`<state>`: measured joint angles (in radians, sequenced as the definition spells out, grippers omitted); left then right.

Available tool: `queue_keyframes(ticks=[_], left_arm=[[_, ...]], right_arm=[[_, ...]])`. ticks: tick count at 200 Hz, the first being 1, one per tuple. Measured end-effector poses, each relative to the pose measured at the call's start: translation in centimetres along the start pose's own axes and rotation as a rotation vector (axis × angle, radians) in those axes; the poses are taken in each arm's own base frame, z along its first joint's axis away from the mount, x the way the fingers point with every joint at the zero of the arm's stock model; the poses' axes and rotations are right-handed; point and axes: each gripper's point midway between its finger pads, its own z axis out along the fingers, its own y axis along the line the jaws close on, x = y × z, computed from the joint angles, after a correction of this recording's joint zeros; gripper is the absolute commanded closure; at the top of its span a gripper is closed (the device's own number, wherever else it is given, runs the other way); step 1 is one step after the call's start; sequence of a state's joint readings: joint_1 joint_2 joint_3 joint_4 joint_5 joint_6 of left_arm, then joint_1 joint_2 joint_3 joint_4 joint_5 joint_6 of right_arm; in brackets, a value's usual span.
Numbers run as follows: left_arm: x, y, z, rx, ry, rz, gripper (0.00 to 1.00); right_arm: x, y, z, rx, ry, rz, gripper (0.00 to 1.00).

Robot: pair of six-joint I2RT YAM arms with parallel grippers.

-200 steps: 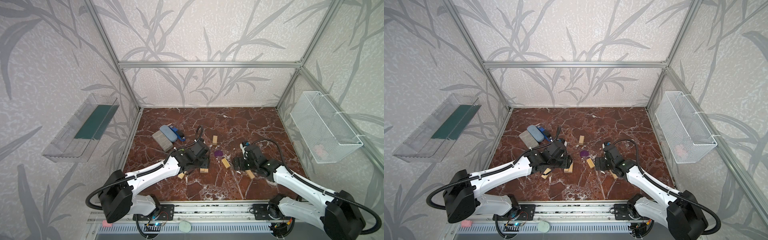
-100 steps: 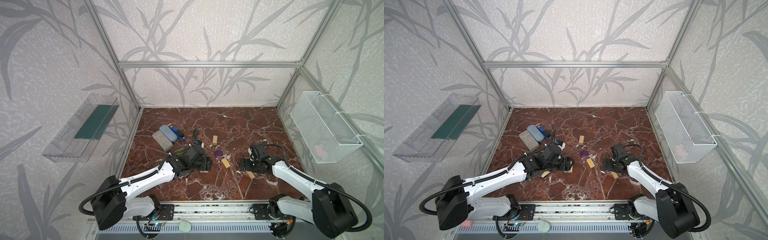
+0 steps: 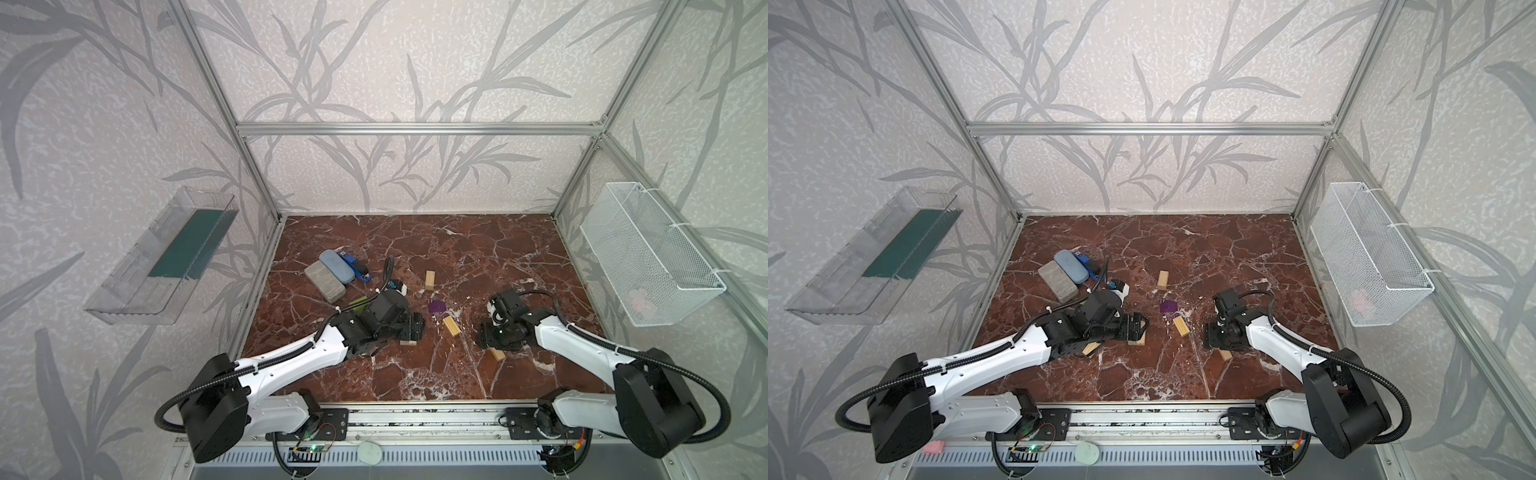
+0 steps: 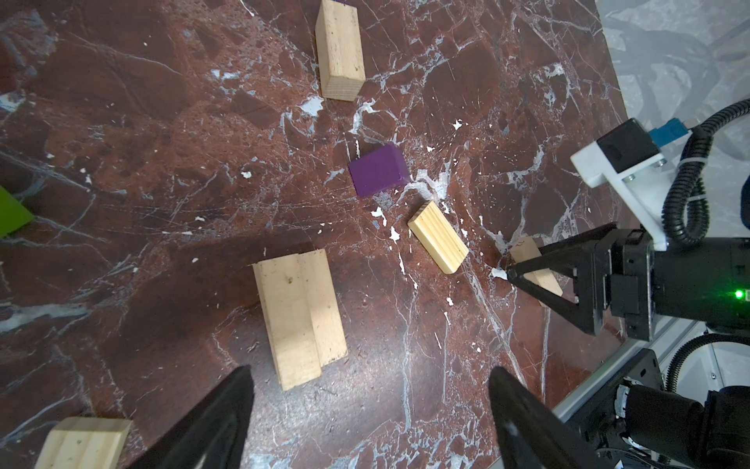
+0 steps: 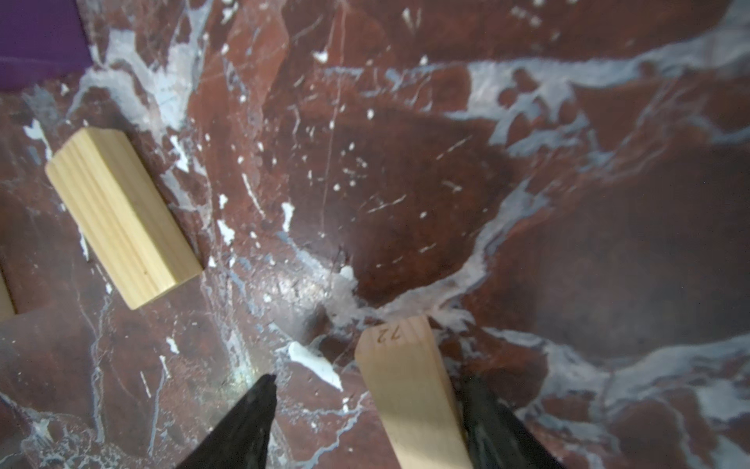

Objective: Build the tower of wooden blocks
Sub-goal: 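Reach the right gripper to a wooden block marked 72 and grasp it, then carry the block with the right gripper and set it against the pair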

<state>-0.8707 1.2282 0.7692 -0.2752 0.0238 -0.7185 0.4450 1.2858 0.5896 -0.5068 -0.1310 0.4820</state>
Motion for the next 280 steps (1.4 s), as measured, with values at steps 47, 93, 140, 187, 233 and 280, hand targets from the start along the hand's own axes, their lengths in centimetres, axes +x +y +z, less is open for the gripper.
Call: queue_keyframes(ticks=[47, 93, 140, 187, 233, 280], left_arm=[[0.0, 0.0, 0.0, -0.001, -0.001, 0.000, 0.11], [0.0, 0.0, 0.0, -0.002, -0.002, 0.000, 0.11], [0.0, 0.0, 0.0, -0.003, -0.003, 0.000, 0.11], [-0.1, 0.1, 0.0, -0.003, -0.003, -0.001, 0.11], [-0.1, 0.1, 0.0, -0.005, -0.004, -0.001, 0.11], [-0.1, 0.5, -0.3, -0.015, -0.017, -0.001, 0.11]], right_arm=[[1.4, -0.3, 0.0, 0.061, 0.035, -0.030, 0.48], [1.5, -1.2, -0.4, 0.119, 0.043, -0.038, 0.57], [1.6, -1.2, -0.5, 0.127, 0.050, -0.062, 0.60], [1.8, -0.9, -0.1, 0.133, 0.070, -0.092, 0.65], [1.7, -0.7, -0.1, 0.147, 0.073, -0.111, 0.73], [1.2, 0.5, -1.1, 0.135, 0.050, -0.128, 0.75]])
